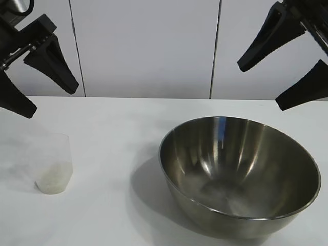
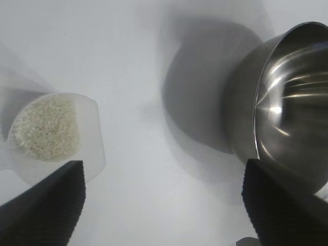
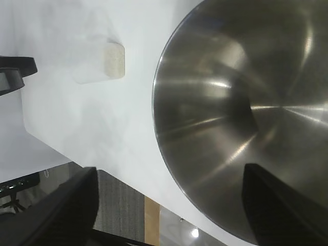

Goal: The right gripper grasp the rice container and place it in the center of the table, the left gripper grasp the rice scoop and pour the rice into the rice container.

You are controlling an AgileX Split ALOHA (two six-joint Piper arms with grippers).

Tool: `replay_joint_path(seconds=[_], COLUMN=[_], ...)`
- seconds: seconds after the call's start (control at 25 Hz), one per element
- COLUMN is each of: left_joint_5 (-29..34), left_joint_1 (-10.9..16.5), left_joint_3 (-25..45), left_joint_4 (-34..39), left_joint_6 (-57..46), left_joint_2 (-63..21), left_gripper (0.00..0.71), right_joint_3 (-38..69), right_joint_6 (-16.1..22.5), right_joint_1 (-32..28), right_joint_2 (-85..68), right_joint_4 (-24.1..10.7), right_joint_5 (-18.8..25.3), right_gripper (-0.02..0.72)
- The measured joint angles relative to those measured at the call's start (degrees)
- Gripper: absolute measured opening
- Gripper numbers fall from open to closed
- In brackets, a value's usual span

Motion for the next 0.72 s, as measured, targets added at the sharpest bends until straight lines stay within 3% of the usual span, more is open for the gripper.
replay_joint_path(seconds=[0.28, 0.36, 0.6, 0.72], left_joint_5=[0.0, 0.0, 0.0, 0.0], left_joint_1=[0.0, 0.0, 0.0, 0.0], left_joint_3=[0.0, 0.0, 0.0, 0.0], left_joint_4=[0.0, 0.0, 0.0, 0.0], left_joint_6=[0.0, 0.0, 0.0, 0.0], left_joint_2=[0.0, 0.0, 0.0, 0.0], left_gripper=[0.603, 0.603, 0.603, 0.603], right_joint_3=[-1.8, -4.4, -8.1, -6.8], right_joint_6=[-1.7, -2.0, 4.5, 6.4], right_joint_1=[0.0, 0.0, 0.0, 0.0], right_joint_2=[0.0, 0.0, 0.4, 2.5], right_joint_4=[-1.6, -5.2, -25.9, -28.4], right_joint_5=[0.5, 1.5, 3.2, 1.1], right_gripper=[0.536, 0.536, 0.536, 0.536])
